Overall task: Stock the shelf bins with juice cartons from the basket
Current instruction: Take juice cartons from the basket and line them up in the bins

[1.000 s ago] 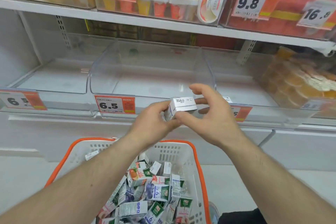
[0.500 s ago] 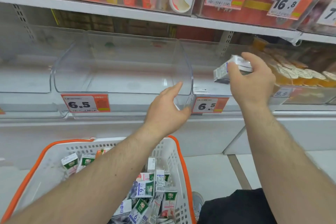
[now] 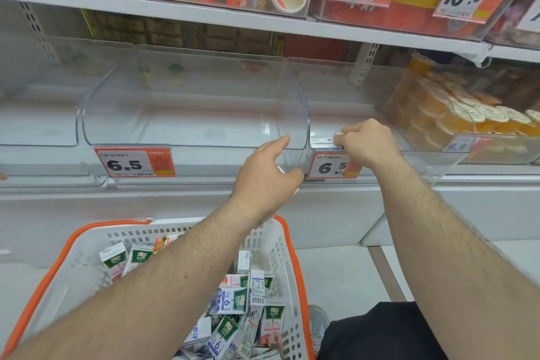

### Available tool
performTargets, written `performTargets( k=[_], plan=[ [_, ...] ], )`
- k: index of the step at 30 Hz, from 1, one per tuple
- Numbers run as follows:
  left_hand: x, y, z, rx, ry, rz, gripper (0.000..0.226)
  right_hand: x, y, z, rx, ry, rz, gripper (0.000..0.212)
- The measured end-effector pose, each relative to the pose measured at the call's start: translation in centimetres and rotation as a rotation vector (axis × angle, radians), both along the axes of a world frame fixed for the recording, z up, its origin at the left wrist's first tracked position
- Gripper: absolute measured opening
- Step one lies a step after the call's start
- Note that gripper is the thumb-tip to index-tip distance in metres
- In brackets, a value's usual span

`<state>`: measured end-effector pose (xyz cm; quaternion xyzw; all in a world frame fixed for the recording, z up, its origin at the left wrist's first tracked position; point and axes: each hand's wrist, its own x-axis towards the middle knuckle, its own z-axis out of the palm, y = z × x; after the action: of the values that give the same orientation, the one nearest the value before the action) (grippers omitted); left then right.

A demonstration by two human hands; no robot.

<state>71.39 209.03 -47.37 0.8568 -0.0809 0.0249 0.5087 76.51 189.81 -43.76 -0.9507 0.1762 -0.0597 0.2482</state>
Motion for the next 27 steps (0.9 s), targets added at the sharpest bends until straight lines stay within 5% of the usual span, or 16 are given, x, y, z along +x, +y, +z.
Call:
performTargets(
  k=[4, 10, 16, 18, 21, 23, 25, 27],
  plan=[
    [0.0, 0.1, 0.2, -0.020, 0.021, 0.004, 0.059, 0.2, 0.3, 0.1, 0.006, 0.052, -0.009, 0.031],
    [0.3, 0.3, 0.7, -0.055, 0.051, 0.011, 0.050, 0.3, 0.1, 0.4, -0.023, 0.065, 0.000, 0.081],
    [-0.3, 0.8, 0.9, -0.288, 0.002, 0.118, 0.029, 0.0, -0.1, 0.5, -0.109, 0.109, 0.002, 0.085],
    [-0.3, 1.0, 1.0, -0.371, 0.026, 0.166, 0.015, -0.1, 0.0, 0.0, -0.152, 0.035, -0.026, 0.082],
    [-0.5, 1.6, 1.4, -0.545, 0.180, 0.240, 0.012, -1.3, 1.6, 0.2, -0.225, -0.366, -0.052, 0.059],
    [-0.8, 2.1, 1.9, -0.648, 0.308, 0.283, 0.020, -3.1, 4.1, 1.0, 0.011, -0.602, 0.046, 0.040],
    [-1.2, 2.8, 2.3, -0.754, 0.375, 0.317, 0.025, -5.2, 7.2, 1.8, 0.325, -0.566, 0.262, 0.026],
    [-1.5, 3.7, 2.6, -0.871, 0.412, 0.345, 0.031, -7.4, 10.3, 2.2, 0.477, -0.310, 0.487, 0.014]
  ],
)
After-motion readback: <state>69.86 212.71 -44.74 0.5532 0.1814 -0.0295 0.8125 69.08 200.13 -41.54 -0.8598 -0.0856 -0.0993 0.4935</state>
